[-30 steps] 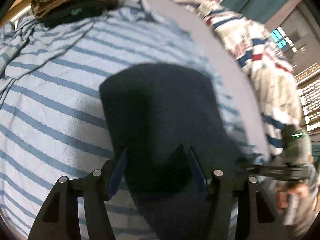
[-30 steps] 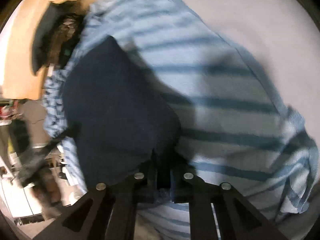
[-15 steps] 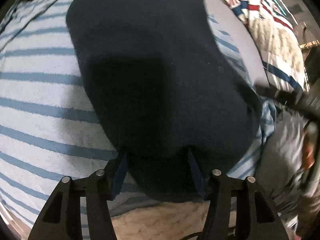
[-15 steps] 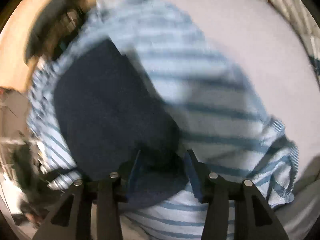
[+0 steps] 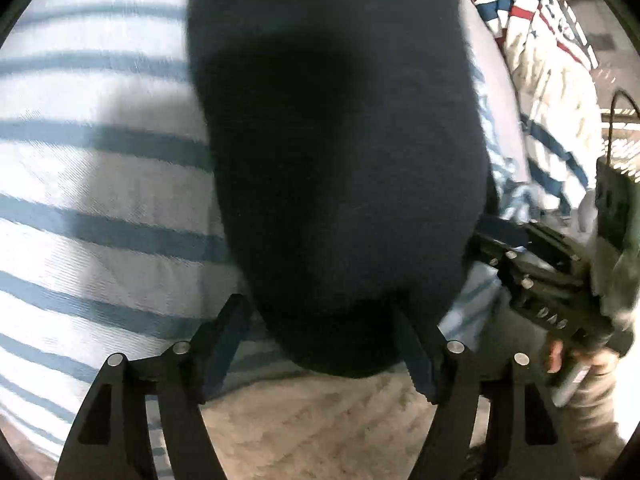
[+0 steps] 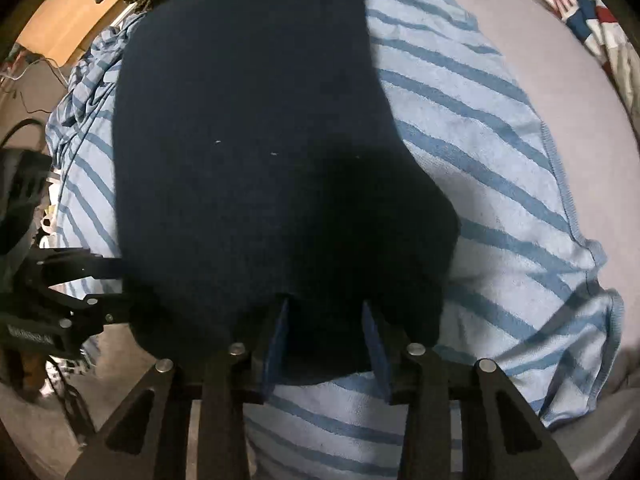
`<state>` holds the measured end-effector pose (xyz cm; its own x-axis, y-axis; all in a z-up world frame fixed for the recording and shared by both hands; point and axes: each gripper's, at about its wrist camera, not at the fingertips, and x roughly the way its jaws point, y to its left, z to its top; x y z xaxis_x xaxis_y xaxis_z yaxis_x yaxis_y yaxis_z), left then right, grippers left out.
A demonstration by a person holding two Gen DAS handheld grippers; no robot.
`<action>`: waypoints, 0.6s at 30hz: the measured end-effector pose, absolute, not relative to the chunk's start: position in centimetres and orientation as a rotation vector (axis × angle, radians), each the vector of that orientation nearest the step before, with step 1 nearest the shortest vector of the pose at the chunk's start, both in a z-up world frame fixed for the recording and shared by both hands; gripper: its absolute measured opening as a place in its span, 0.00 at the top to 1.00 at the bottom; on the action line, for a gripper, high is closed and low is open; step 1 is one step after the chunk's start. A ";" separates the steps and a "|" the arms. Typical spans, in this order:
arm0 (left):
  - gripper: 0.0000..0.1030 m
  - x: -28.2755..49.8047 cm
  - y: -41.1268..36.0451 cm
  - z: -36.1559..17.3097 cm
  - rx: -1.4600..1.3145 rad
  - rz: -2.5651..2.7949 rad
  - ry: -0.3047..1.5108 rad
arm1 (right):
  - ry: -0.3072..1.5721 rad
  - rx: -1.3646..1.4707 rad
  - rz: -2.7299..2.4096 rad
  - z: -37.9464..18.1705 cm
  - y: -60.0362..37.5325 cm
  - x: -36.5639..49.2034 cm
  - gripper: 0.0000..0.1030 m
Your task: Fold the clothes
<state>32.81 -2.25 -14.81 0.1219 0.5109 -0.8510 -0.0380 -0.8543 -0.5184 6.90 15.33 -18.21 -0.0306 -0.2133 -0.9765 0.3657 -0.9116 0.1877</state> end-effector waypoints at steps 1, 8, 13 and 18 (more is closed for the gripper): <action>0.29 32.7 -3.0 -14.4 -1.969 1.781 -0.505 | 0.149 1.857 -2.000 -18.1 15.3 6.7 0.58; 0.31 31.5 -5.9 -11.0 -1.912 1.925 -0.505 | -0.028 1.873 -1.951 -17.7 15.4 4.7 0.45; 0.40 31.9 -1.2 -13.3 -2.023 1.757 -0.184 | -0.052 1.887 -1.934 -15.7 14.5 3.3 0.38; 0.41 32.3 -2.7 -14.5 -2.051 1.726 -0.286 | 0.009 1.784 -2.045 -12.3 14.4 1.6 0.38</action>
